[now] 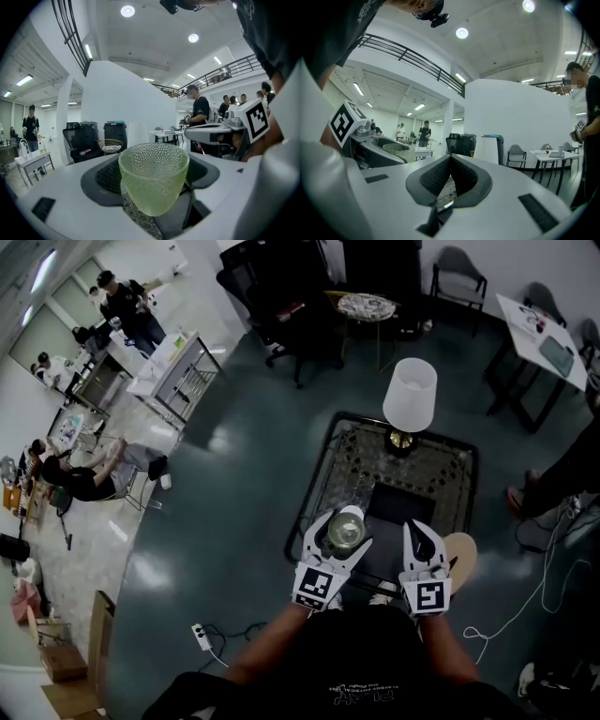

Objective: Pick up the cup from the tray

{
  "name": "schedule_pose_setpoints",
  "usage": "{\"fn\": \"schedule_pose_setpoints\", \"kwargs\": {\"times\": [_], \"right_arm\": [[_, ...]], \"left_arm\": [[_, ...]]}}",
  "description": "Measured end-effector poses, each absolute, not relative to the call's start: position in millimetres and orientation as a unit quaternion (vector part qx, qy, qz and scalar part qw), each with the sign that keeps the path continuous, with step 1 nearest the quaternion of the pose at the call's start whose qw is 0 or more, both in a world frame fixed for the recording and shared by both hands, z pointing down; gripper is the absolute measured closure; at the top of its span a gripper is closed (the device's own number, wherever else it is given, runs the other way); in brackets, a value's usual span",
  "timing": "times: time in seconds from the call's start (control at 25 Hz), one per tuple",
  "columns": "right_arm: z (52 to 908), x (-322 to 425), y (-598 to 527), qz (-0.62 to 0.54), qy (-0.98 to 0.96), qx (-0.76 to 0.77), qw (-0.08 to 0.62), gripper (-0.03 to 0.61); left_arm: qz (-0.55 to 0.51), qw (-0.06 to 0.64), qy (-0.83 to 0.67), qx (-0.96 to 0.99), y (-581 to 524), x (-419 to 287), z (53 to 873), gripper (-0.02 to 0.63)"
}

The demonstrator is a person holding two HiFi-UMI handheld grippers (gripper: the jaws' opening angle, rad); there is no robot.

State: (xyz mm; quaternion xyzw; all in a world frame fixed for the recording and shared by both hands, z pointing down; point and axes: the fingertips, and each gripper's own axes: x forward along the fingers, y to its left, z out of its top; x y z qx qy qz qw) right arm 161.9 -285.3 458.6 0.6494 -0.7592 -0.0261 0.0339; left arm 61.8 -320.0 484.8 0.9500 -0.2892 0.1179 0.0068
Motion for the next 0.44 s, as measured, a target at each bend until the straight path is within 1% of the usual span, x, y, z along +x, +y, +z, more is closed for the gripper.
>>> {"fn": "schedule_pose_setpoints", "kwargs": {"times": [0.24, 0.44], "right_arm": [[455.2, 161.4, -288.0, -0.03, -0.76, 0.649, 0.034, 0.569], [450.0, 154.9, -284.0, -0.033, -0.76, 0.648, 0.03, 0.569]], "left_arm": [[0.121, 0.009, -0.292, 0.949, -319.9, 60.1, 485.4, 0.219], [0.115, 0.027, -0.297, 0.948, -316.3, 51.6, 483.3, 0.219]]}}
